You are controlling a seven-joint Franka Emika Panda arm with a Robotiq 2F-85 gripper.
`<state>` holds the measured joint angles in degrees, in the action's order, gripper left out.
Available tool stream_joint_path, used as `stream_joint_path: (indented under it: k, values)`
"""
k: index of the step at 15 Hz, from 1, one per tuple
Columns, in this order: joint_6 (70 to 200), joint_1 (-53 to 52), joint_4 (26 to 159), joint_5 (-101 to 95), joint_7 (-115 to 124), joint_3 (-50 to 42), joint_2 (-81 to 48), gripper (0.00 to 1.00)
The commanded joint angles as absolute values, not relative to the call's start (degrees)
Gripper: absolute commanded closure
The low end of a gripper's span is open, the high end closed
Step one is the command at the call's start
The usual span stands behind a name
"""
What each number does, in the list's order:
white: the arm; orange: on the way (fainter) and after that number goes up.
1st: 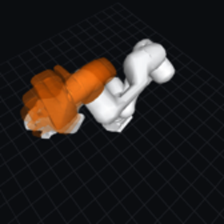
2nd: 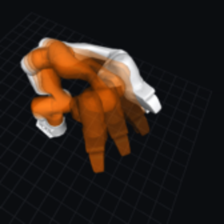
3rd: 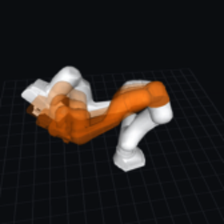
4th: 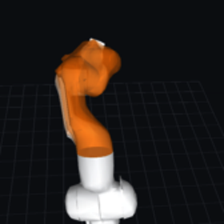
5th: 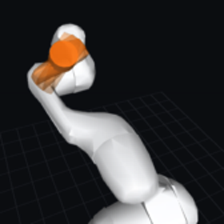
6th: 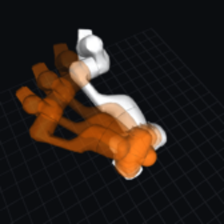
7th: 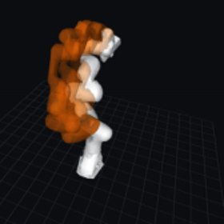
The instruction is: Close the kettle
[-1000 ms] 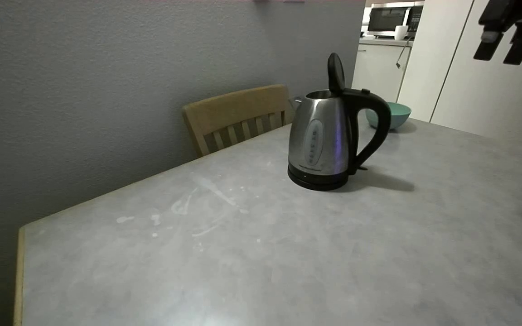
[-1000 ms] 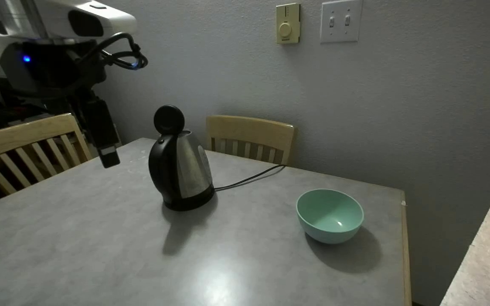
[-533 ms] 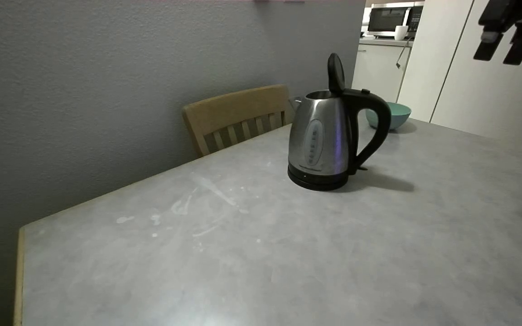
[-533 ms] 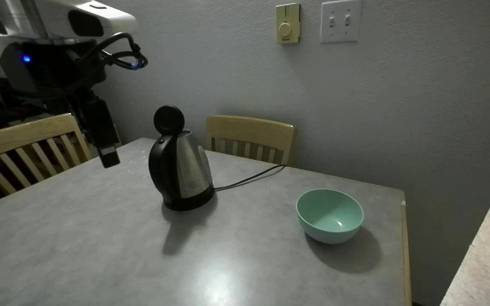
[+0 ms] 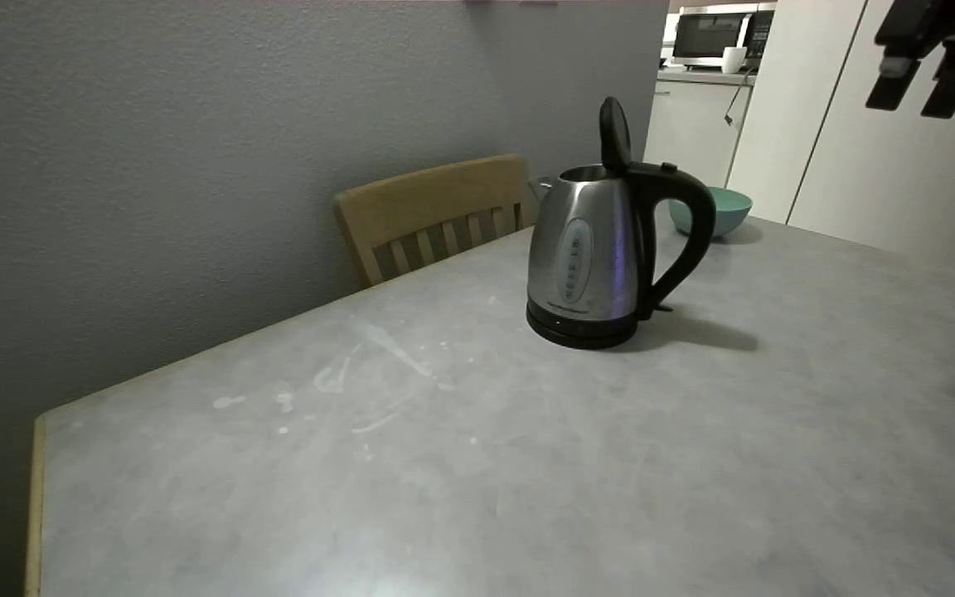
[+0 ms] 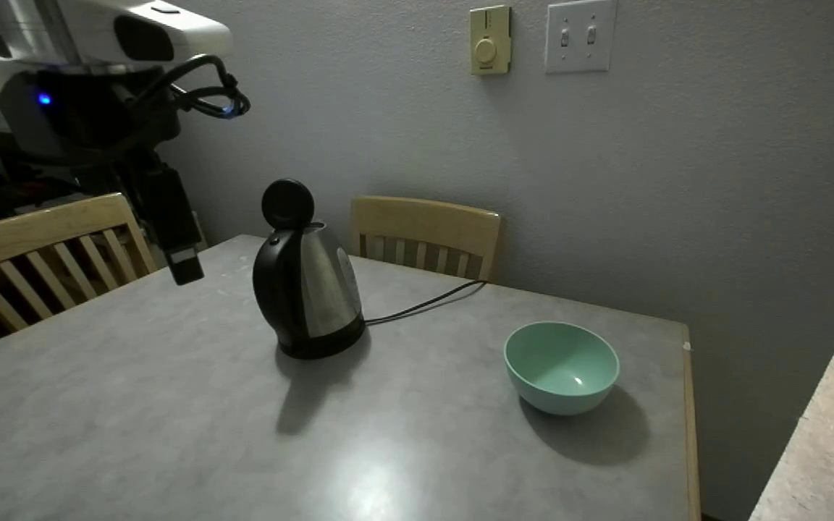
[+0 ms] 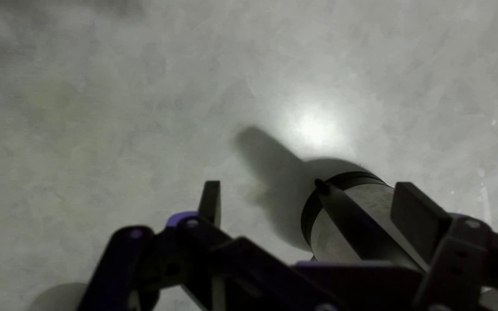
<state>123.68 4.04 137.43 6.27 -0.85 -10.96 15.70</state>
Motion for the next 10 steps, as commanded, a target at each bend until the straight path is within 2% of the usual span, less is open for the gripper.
stream_joint_path:
  k: [1, 5, 10]
  values:
    - [124.8, 6.3, 140.1, 6.0, 3.7, -9.3, 20.6, 0.00]
    - [125.9, 4.6, 137.2, 8.3, 0.8, -9.5, 20.3, 0.00]
    - [127.6, 2.7, 130.2, 11.2, -2.6, -8.7, 12.3, 0.00]
